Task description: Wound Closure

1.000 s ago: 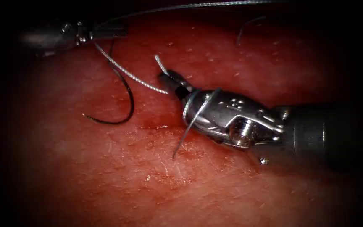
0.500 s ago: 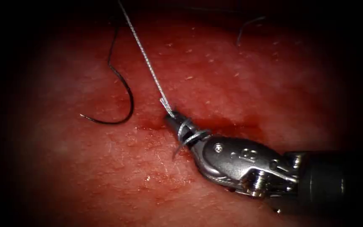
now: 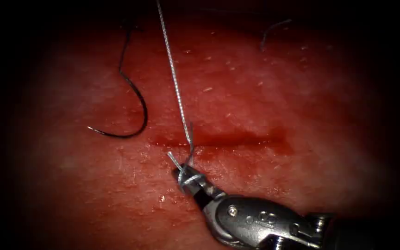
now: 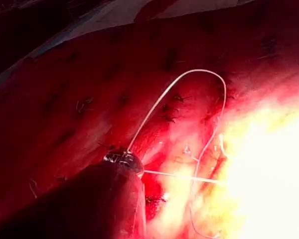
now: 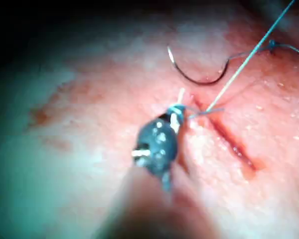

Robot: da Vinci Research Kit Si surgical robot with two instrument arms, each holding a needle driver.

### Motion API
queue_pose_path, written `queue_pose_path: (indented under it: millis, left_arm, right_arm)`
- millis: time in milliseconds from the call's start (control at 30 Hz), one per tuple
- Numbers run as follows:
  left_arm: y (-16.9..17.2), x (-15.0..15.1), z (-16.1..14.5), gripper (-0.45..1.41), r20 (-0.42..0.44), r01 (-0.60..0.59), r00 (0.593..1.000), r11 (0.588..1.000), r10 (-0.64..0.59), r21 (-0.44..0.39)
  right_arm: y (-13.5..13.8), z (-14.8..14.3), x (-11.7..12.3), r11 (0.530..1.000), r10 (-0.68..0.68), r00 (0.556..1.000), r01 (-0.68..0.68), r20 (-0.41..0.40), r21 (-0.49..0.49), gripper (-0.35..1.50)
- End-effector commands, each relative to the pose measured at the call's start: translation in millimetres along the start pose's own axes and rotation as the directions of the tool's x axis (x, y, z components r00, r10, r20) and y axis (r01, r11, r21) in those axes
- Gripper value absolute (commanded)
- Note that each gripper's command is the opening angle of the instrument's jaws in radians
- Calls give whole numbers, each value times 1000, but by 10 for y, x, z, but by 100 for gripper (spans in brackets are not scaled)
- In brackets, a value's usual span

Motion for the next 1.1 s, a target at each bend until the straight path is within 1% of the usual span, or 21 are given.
queue_pose_path:
  millis: [33, 133, 333, 433, 633, 733, 900, 967, 1100]
  left_arm:
    - [-6, 1, 11, -45, 3, -5, 1000, 1000, 5, 5]
    - [-15, -4, 22, -45, 2, -12, 1000, 1000, 12, 16]
    - [-8, 2, 37, -45, 8, -41, 999, 999, 41, 34]
    - [-5, 4, 39, -45, 11, -83, 997, 996, 83, 36]
    - [-11, 5, 39, -45, 11, -97, 995, 994, 97, 43]
    - [-13, 6, 38, -45, 12, -115, 993, 992, 114, 52]
    - [-19, 11, 34, -45, 13, -126, 992, 989, 125, 72]
    - [-27, 15, 31, -45, 11, -127, 992, 988, 126, 90]
    - [-46, 20, 29, -45, 37, -145, 989, 979, 141, 141]
  right_arm:
    - [-5, -5, -9, 1000, -1, 1000, 1, 3, 3, -35]
    - [-6, -11, -12, 1000, -15, 1000, 15, 1, 10, -35]
    - [-10, -22, -13, 999, -17, 1000, 17, -1, 29, -35]
    - [-17, -30, -11, 999, -18, 1000, 18, 14, 35, -35]
    - [-19, -29, -1, 999, -13, 999, 11, 36, 34, -35]
    - [-23, -34, -4, 998, -15, 999, 13, 29, 67, -35]
    - [-32, -45, -9, 993, -67, 998, 66, 7, 100, -35]
    - [-37, -49, -11, 991, -70, 998, 69, 3, 113, -35]
    - [-54, -61, -19, 986, -91, 996, 92, -14, 139, -35]
